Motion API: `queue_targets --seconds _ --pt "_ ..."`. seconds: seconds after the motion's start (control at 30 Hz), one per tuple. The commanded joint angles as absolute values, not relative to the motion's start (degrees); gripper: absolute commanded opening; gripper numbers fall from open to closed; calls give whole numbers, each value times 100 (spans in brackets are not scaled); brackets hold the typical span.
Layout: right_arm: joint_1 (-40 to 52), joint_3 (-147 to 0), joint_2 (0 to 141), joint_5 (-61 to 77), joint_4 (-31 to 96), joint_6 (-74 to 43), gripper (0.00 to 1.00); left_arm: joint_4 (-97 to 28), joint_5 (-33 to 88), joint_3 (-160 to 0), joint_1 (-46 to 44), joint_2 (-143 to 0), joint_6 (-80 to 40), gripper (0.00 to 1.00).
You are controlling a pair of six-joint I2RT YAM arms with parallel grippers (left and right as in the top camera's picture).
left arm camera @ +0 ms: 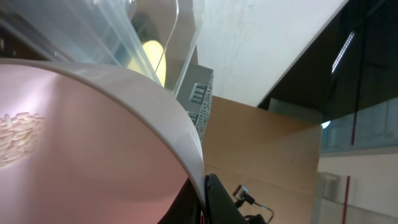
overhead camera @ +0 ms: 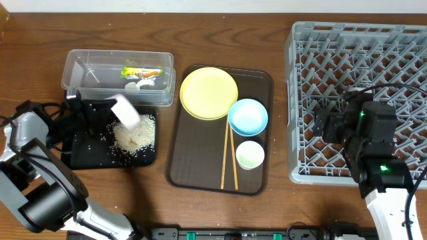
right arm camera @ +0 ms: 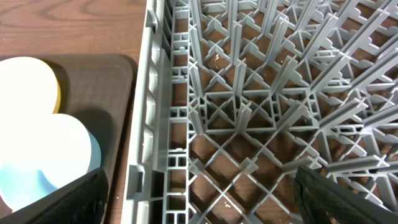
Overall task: Sort waste into correct bins and load items into the dishwasher rack
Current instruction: 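Tip rice bowl over black tray with left gripper, dumping rice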
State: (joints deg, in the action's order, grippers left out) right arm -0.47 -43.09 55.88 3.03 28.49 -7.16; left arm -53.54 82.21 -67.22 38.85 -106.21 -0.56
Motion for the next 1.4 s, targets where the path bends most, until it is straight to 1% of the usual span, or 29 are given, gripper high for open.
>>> queue_targets --seconds 0.0,0.03,0.1,0.13,0.17,0.2,0.23,0.3,0.33,0.37,0.43,0.47,0.5,0.53,0.57,0.63,0.7,0.73,0.8,0.87,0.93,1.03,1.2,1.27,1.37 --pt "1 -4418 5588 281 2801 -650 93 -5411 8742 -6777 3920 -10672 272 6" --pt "1 -4418 5588 281 2805 -626 93 -5474 9008 -6783 3903 -10669 473 6" --pt "1 -4418 5588 279 2805 -607 93 -5411 8842 -6785 3883 -10665 554 6" --pt "3 -4418 5588 279 2799 -609 93 -5380 8499 -6785 3883 -10674 351 6" --pt "1 -4418 5588 281 2788 -607 93 -5367 8027 -6783 3883 -10674 -141 6" --pt "1 -4418 5588 279 2783 -602 93 -5374 7815 -6783 3883 -10674 -515 6" --pt "3 -4418 5588 281 2786 -545 93 -5378 7961 -6783 3883 -10674 -526 6" --pt "1 -4418 5588 257 2788 -502 93 -5376 8917 -6783 3848 -10669 32 6" --pt "3 -4418 5588 209 2788 -504 93 -5408 8991 -6794 3837 -10669 139 6" --pt "3 -4418 5588 178 2788 -504 93 -5349 8969 -6794 3839 -10669 152 6" --pt "3 -4418 5588 152 2786 -504 94 -5301 8512 -6794 3841 -10674 121 6" --pt "3 -4418 5588 152 2786 -504 94 -5321 8252 -6794 3848 -10674 -139 6" --pt "3 -4418 5588 152 2788 -502 94 -5395 8348 -6794 3844 -10674 -204 6" --pt "3 -4418 5588 154 2792 -504 94 -5422 8860 -6794 3822 -10672 84 6" --pt "3 -4418 5588 152 2797 -504 94 -5476 9011 -6799 3804 -10665 250 6" --pt "3 -4418 5588 152 2790 -504 94 -5400 8860 -6810 3798 -10663 307 6" --pt "3 -4418 5588 152 2781 -504 94 -5393 8405 -6810 3809 -10663 -3 6" --pt "3 -4418 5588 152 2783 -502 94 -5419 8482 -6810 3806 -10663 -58 6" --pt "3 -4418 5588 152 2794 -502 94 -5463 9013 -6812 3752 -10661 314 6" --pt "3 -4418 5588 152 2788 -504 94 -5328 8792 -6814 3765 -10663 325 6" --pt "3 -4418 5588 152 2766 -504 94 -5419 8438 -6814 3780 -10661 -67 6" --pt "3 -4418 5588 152 2770 -502 94 -5835 8687 -6814 3649 -10573 517 6" --pt "3 -4418 5590 150 2718 -502 94 -6405 7937 -6814 3153 -10047 902 6" --pt "1 -4418 5590 150 2683 -502 94 -6427 7542 -6814 2842 -9767 893 6" --pt "3 -4418 5590 148 2620 -504 94 -6401 6606 -6816 2150 -9290 738 6"
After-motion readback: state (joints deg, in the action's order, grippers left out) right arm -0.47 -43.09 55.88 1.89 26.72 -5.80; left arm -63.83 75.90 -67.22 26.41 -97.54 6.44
